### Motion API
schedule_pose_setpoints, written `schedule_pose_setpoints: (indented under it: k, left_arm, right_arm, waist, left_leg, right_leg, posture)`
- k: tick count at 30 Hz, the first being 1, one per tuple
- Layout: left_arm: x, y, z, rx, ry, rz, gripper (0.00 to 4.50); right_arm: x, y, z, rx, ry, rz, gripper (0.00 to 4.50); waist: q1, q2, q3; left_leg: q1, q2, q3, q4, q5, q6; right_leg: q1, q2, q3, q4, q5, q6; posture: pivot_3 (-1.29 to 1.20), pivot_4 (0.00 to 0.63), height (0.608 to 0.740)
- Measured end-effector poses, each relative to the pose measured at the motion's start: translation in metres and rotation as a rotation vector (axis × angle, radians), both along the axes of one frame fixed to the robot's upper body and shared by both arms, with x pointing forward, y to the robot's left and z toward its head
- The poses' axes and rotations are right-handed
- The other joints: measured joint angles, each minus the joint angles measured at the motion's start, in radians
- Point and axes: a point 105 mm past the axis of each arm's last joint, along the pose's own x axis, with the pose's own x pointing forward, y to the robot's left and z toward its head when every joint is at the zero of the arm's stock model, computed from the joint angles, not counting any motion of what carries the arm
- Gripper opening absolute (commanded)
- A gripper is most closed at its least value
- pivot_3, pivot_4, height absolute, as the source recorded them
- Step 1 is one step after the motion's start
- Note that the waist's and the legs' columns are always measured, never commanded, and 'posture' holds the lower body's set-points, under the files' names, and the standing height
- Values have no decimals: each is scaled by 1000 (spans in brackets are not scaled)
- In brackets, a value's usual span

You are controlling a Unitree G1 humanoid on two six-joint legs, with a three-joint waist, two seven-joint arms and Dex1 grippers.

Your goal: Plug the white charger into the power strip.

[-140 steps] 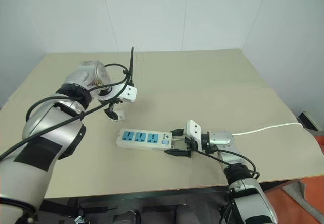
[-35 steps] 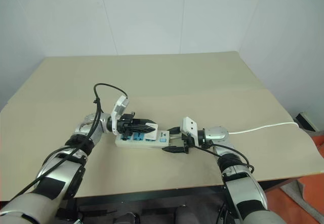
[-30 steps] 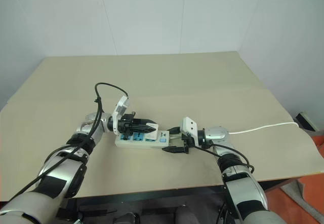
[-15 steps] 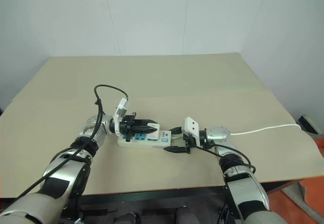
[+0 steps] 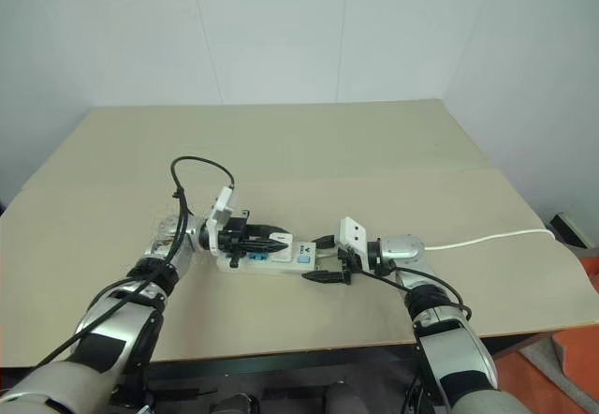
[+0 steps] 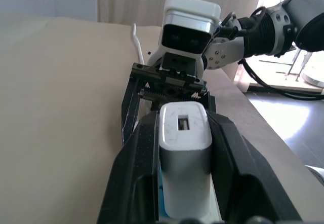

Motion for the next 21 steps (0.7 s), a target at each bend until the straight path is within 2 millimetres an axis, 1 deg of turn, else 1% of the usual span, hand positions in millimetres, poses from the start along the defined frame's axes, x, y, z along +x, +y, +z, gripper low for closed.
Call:
schedule_pose_setpoints:
  k: [8, 16, 21]
  left_arm:
    - [1, 1, 0, -2, -24, 10, 1015]
    - [-4, 2, -11, 31, -87, -1, 1015]
    - [-3, 2, -12, 35, -90, 7, 1015]
  right_arm:
    - [-2, -1, -2, 5, -6, -10, 3426]
    - [-2, -3, -3, 3, -12, -26, 3426]
    - [-2, -2, -4, 0, -12, -29, 3426]
  waist:
    - [1, 0, 0]
    - [3, 0, -10]
    - [3, 1, -14]
  left_leg:
    - [2, 0, 0, 0, 0, 0]
    - [4, 0, 0, -2, 0, 0]
    - [5, 0, 0, -3, 0, 0]
  right_leg:
    - [2, 0, 0, -1, 0, 0]
    - [6, 0, 0, -5, 0, 0]
    - [6, 0, 0, -5, -1, 0]
  posture:
    - [0, 150, 740]
    - [0, 150, 740]
    - [0, 150, 740]
